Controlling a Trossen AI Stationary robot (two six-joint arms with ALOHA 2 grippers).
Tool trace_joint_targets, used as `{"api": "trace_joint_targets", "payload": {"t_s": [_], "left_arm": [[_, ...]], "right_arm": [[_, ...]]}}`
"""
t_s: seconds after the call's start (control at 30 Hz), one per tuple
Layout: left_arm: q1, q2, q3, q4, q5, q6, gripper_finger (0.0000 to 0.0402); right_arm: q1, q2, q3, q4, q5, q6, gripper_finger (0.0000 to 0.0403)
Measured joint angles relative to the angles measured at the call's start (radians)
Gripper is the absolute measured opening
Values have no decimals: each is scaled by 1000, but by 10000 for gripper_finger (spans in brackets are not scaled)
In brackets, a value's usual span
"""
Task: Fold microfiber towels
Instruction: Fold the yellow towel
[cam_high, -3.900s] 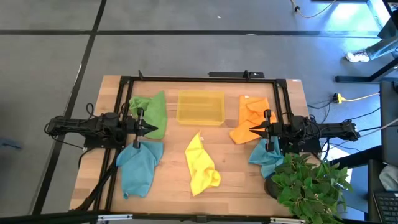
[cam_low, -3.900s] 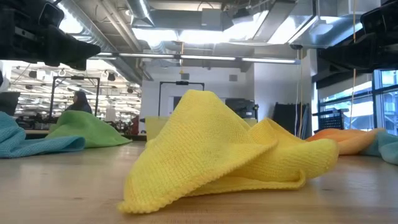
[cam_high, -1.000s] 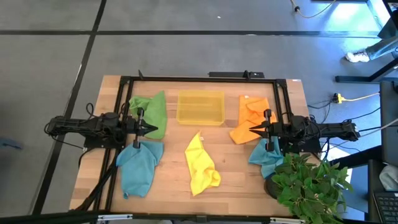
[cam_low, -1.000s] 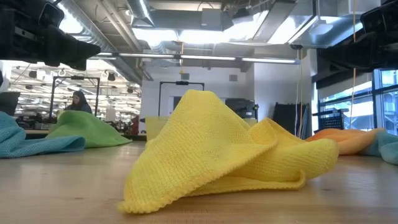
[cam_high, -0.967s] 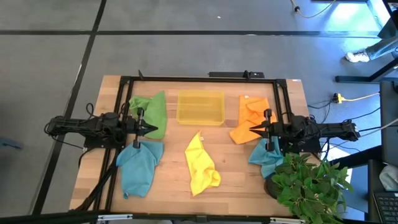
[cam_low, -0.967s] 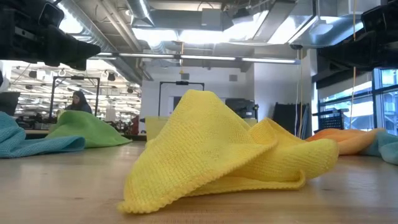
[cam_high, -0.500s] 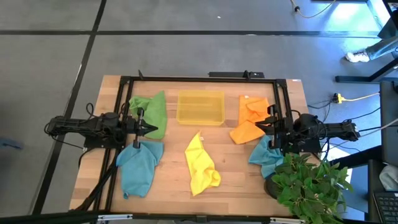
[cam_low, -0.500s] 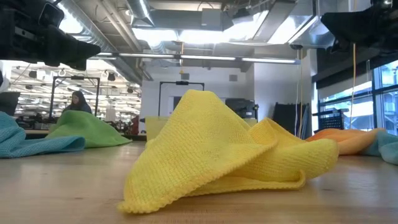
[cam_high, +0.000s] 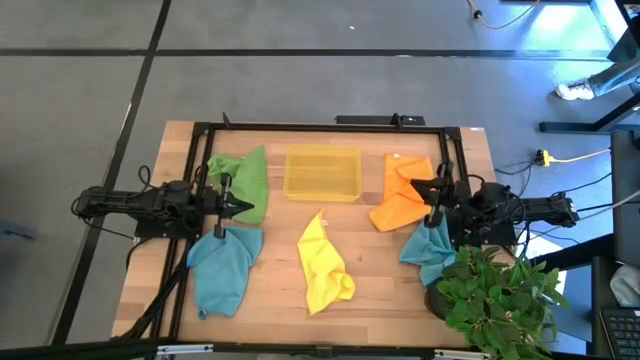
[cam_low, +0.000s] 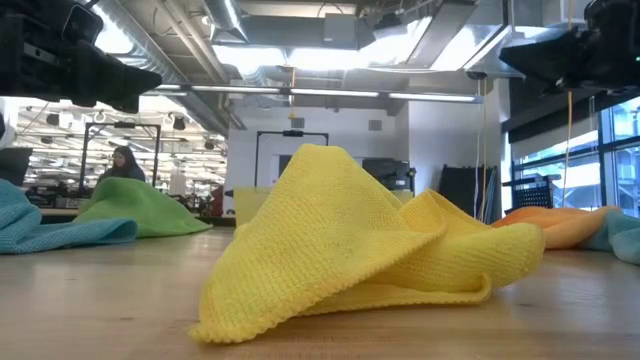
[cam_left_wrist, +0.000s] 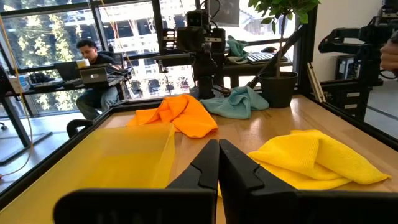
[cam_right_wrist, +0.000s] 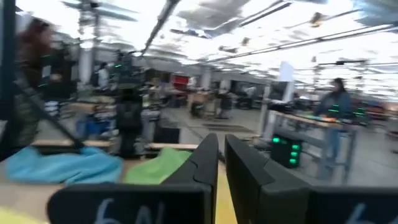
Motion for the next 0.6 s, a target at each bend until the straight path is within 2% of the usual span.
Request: {"api": "trace_joint_targets", "payload": {"t_s": [0.07,0.17,0.27,0.37,0.43,0.6], "left_arm": [[0,0,0,0,0,0,0],[0,0,0,0,0,0,0],[0,0,0,0,0,0,0],[0,0,0,0,0,0,0],[0,0,0,0,0,0,0],[0,0,0,0,0,0,0]], "right_arm": [[0,0,0,-13,-39,-2,32],[0,0,0,-46,-43,10,32],[0,6,0,-44,-69,84,32],[9,20,24,28,-190,190,32],[22,36,58,37,-252,189,32],[36,148,123,25,-129,133,32]]}}
